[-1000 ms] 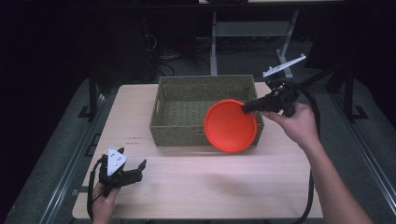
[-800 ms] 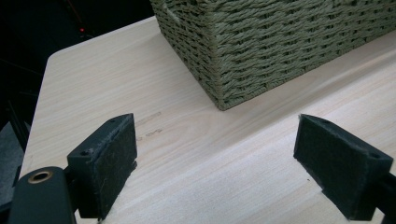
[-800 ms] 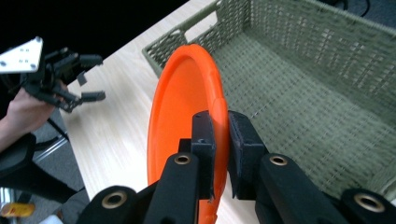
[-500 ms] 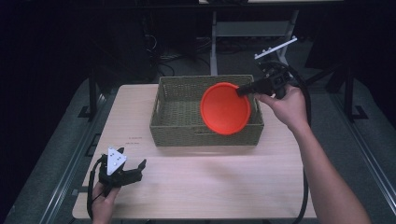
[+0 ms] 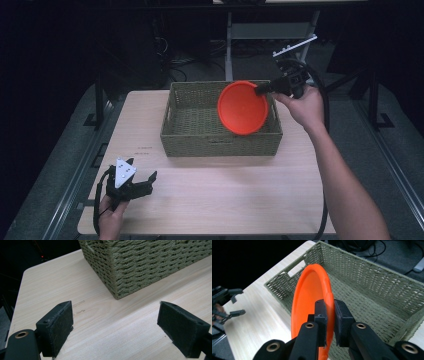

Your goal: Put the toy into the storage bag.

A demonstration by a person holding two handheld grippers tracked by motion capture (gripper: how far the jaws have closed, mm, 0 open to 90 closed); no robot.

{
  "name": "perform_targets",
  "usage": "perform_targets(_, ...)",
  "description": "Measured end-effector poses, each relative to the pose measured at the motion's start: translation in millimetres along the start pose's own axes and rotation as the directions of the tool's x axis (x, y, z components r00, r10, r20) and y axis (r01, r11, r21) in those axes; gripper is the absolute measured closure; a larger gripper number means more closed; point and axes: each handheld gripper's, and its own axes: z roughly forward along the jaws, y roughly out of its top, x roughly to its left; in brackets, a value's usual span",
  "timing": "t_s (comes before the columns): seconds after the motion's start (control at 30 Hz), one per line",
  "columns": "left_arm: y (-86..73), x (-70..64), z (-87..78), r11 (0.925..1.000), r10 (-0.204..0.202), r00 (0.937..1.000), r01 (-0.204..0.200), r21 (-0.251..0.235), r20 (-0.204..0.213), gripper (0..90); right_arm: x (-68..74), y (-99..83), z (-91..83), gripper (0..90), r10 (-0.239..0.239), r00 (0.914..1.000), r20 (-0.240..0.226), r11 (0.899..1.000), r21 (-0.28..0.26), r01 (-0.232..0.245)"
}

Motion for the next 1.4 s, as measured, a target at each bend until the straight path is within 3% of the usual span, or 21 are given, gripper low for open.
perform_targets(0.73, -0.1, 1.3, -0.5, 0.9999, -0.014, 0.9999, 0.014, -0.002, -0.001, 12.8, -22.4, 6.2, 35.0, 81.5, 0.076, 0.9954, 0.058, 0.997, 0.002, -0.076)
perform_targets(1.1, -0.1, 1.0, -0.5, 0.9999, -0.013, 0.9999, 0.013, 0.001, 0.0, 12.8, -27.8, 6.0, 51.6, 81.5, 0.087, 0.9941, 0.065, 0.996, -0.002, -0.087)
perform_targets(1.23, -0.8, 1.5, -1.0, 0.9999, -0.014, 0.9999, 0.014, -0.002, 0.0, 12.8, -32.0, 3.0, 61.2, 81.4, 0.121, 0.9915, 0.047, 0.993, -0.005, -0.121)
perform_targets(1.4, -0.1, 1.3, -1.1, 1.0, -0.007, 1.0, 0.007, 0.003, 0.001, 12.8, -36.8, -1.9, 73.5, 81.4, 0.132, 0.989, 0.067, 0.991, 0.009, -0.133)
